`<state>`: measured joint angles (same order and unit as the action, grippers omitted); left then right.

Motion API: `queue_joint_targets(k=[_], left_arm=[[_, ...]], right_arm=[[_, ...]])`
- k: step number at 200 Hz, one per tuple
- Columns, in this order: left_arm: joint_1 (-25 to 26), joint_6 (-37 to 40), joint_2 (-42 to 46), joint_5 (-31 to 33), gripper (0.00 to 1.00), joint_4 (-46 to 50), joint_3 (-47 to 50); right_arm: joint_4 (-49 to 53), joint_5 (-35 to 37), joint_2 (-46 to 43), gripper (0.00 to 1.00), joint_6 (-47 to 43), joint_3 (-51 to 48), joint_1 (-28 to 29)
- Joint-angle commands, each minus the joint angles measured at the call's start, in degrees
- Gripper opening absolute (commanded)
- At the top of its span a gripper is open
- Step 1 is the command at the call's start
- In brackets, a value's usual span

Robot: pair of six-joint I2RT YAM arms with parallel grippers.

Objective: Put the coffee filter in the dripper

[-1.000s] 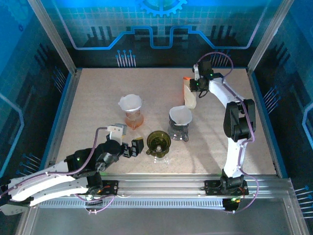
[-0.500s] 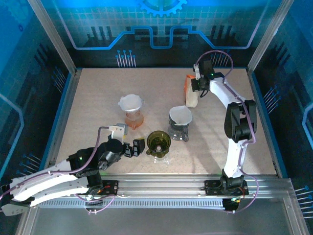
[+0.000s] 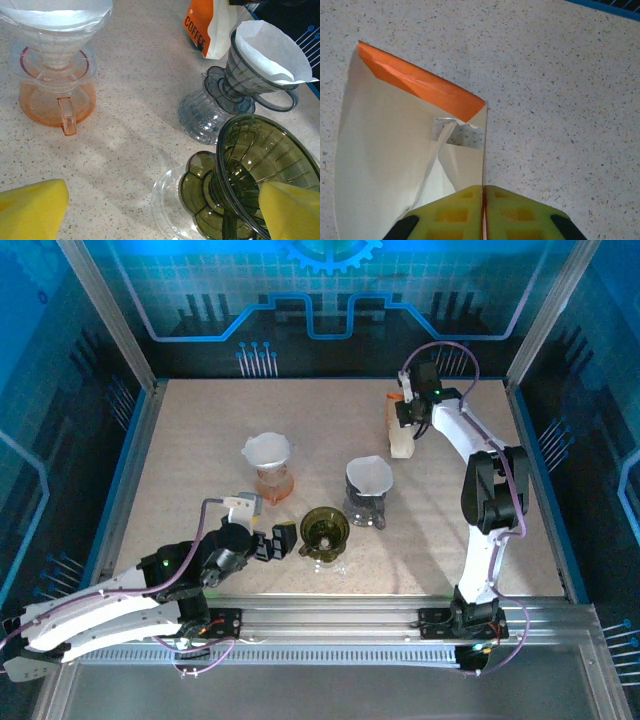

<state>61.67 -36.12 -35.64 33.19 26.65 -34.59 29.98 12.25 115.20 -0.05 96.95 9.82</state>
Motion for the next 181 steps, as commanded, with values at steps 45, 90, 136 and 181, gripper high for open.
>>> queue_joint_targets(k=[45,90,136,181], left_arm=[[-0.4,-0.9,0.1,-0.8,0.99,-1.0,0.8],[-0.5,-1.2,0.1,-1.1,0.99,-1.5,1.3],[-0.7,-1.5,0.1,-1.5,0.99,-2.4,1.8],[-0.7,-1.9,0.7,-1.6,0.99,-1.2,1.5]], right_arm=[[-1.1,1.2,-2.0,0.32,3.1,-2.5,-1.1],[-4.0,0.8,-10.4,0.50,7.2,-7.9,-0.2],[-7.2,-3.6,-15.4,0.50,15.3,-15.4,2.0],[-8.6,-5.6,-11.4,0.42,23.8,-16.0,2.4]])
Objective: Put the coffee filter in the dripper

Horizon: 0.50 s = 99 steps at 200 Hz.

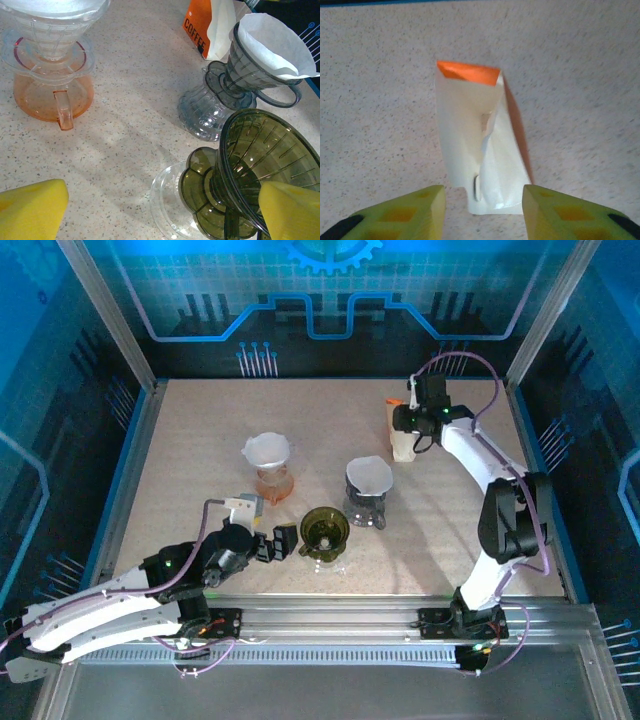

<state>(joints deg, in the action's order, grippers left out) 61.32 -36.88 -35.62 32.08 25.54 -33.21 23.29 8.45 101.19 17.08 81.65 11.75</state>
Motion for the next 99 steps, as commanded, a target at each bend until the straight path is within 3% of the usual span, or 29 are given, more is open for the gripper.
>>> queue_joint_targets(k=[1,99], left_arm=[[-0.3,-1.2,0.7,-0.5,0.99,0.0,0.2],[-0.5,-1.4,2.9,0.2,0.99,0.7,0.9]], right_arm=[[-2.0,-1.7,2.7,0.42,6.7,-0.7,0.5],[-5.2,0.8,5.8,0.33,14.6,-1.2,0.5]])
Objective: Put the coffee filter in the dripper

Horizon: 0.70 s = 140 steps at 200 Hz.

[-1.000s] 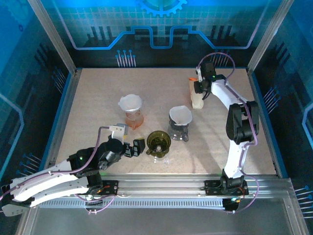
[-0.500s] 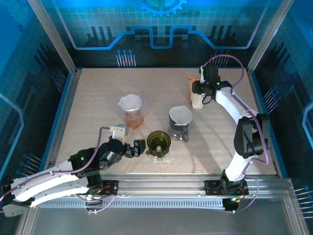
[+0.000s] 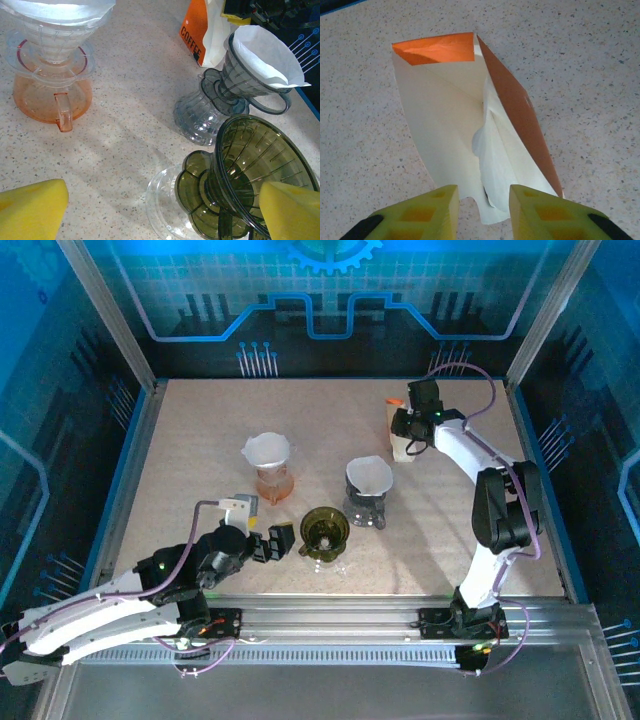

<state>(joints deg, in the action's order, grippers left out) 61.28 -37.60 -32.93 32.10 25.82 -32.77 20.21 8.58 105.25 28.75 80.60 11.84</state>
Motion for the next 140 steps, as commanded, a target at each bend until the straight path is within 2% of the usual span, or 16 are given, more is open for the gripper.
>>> queue_joint_targets(k=[1,87,140], left_arm=[[-0.5,-0.7,0.2,0.2,0.99,0.4,0.4],[-0.5,-0.5,0.3,0.3,0.99,1.1,0.1],[-0.5,-0.7,0.4,0.3,0.99,1.6,0.1]], right_arm=[[-2.1,0.6,1.8,0.33,3.0,-0.1,0.4],[-2.3,1.0,5.9,0.26,3.3,1.5,0.5],[-4.1,0.0,5.8,0.06,1.8,1.2,0.6]])
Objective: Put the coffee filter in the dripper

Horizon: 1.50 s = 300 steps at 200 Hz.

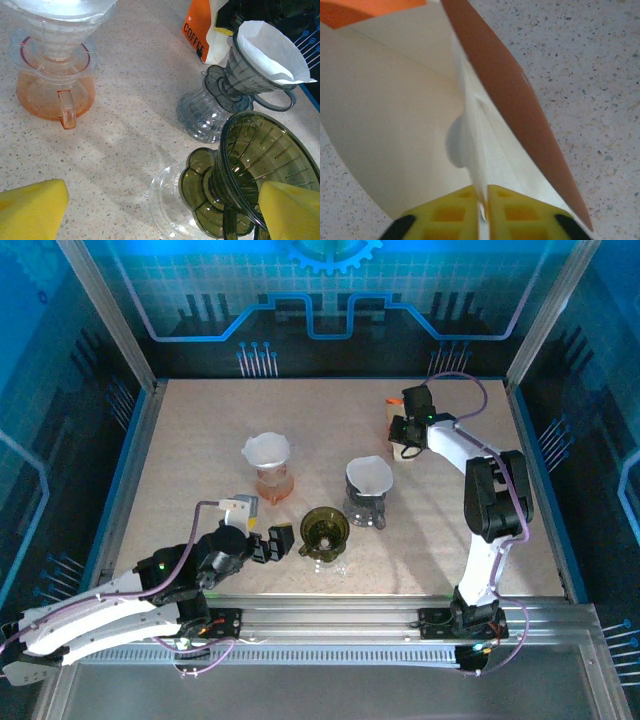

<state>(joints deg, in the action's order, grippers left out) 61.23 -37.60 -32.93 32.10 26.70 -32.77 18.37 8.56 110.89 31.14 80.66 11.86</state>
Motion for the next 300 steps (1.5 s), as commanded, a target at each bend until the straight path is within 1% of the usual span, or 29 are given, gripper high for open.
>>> queue_joint_targets(k=[1,15,55,104,151,169,191,218,239,257,272,300], left_arm=[[-0.4,-0.7,0.4,0.3,0.99,0.7,0.1],[-0.4,-0.7,0.5,0.4,0.99,0.7,0.1],[-0.4,-0.4,0.4,0.3,0.99,0.3,-0.2],[-0.4,-0.3,0.6,0.0,0.99,0.5,-0.5],[-0.4,-0.3,0.9,-0.5,0.99,0.5,-1.1],[-0.4,-0.4,1.0,-0.8,0.99,0.5,-1.0],[-0.4,-0.5,1.3,-1.0,0.99,0.7,-1.1],[-0.4,-0.5,1.9,-0.8,0.99,1.7,-1.4],[-0.4,-0.5,2.6,-0.4,0.99,2.8,-1.8],[-0.4,-0.6,2.9,0.2,0.99,4.4,-2.5],[-0.5,-0.8,2.9,0.7,0.99,6.1,-3.3],[-0.4,-1.1,3.0,1.4,0.99,8.3,-4.3]], right_arm=[[-2.3,0.0,0.1,0.06,-0.7,1.0,0.5],[-3.2,-0.2,-1.4,0.00,-1.1,0.0,0.6],[-5.4,-0.5,-9.8,0.00,-2.4,-5.7,1.3],[-5.0,1.4,-24.2,0.00,-4.5,-14.0,3.3],[-0.8,3.2,-41.4,0.00,-6.9,-19.8,5.3],[2.7,2.4,-47.3,0.00,-8.0,-19.8,6.4],[7.9,-0.3,-53.0,0.00,-9.0,-18.6,8.7],[16.9,-7.5,-56.8,0.00,-9.8,-14.6,12.5],[25.0,-11.5,-57.7,0.00,-10.9,-10.5,17.8],[31.9,-11.5,-56.9,0.00,-11.4,-6.6,23.8],[37.1,-9.2,-55.5,0.00,-11.1,-3.7,29.5],[46.4,-5.0,-50.8,0.00,-10.5,2.3,38.2]])
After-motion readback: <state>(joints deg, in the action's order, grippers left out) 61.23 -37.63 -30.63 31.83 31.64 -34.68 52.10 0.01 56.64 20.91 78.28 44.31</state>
